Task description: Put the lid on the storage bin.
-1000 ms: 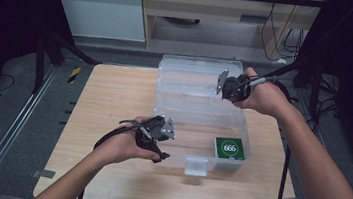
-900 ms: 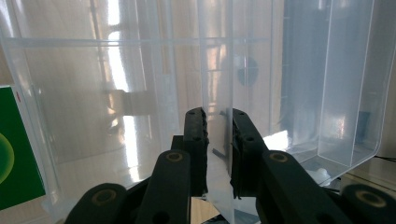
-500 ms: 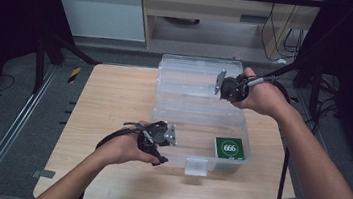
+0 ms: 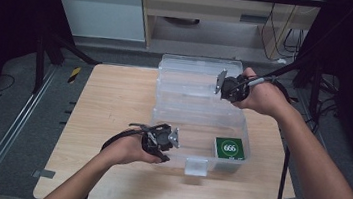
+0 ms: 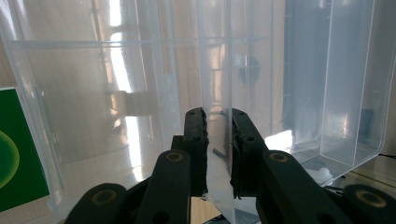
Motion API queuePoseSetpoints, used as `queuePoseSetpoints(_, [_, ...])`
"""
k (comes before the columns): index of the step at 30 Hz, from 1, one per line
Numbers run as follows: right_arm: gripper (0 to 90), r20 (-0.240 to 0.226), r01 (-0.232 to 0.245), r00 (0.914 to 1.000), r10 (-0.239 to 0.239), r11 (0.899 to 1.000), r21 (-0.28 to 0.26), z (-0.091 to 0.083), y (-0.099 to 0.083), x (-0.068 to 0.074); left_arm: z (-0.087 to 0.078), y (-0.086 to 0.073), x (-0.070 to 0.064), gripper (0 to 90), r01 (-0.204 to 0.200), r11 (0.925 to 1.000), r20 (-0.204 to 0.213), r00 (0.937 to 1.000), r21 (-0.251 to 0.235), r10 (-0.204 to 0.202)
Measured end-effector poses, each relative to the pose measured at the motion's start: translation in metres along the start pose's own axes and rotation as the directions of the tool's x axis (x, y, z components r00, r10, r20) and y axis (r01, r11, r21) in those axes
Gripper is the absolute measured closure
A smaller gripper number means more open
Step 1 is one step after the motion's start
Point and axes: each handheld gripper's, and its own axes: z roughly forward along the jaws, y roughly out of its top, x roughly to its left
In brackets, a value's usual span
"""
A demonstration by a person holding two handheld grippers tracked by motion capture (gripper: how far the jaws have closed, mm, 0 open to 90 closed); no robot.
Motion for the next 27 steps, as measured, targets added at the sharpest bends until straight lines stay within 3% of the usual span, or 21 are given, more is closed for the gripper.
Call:
queuePoseSetpoints(7, [79.1,-0.002,0.004,1.0,-0.004,1.0,0.001,-0.0006,-0.0003,0.0001,0.0044,0.002,0.0005,75.0,-0.024,0.9996,0.013,0.9996,0.012,0.024])
queuePoseSetpoints(12, [80.0,-0.004,0.017,0.9998,-0.017,1.0,0.001,-0.0018,0.001,0.001,0.0044,0.0015,-0.0008,82.0,0.007,0.9999,0.028,0.9996,0.008,-0.007])
queuePoseSetpoints(18, [81.4,-0.011,0.029,0.9995,-0.029,1.0,-0.003,-0.003,0.0019,0.0014,0.0042,0.001,-0.0012,82.1,0.037,0.9993,0.016,0.9992,0.001,-0.037])
queuePoseSetpoints(27, [83.8,-0.027,0.044,0.9987,-0.044,0.999,0.001,-0.0083,0.0039,0.0035,0.0039,0.0042,-0.0043,81.8,0.048,0.9986,-0.027,0.9985,0.025,-0.047])
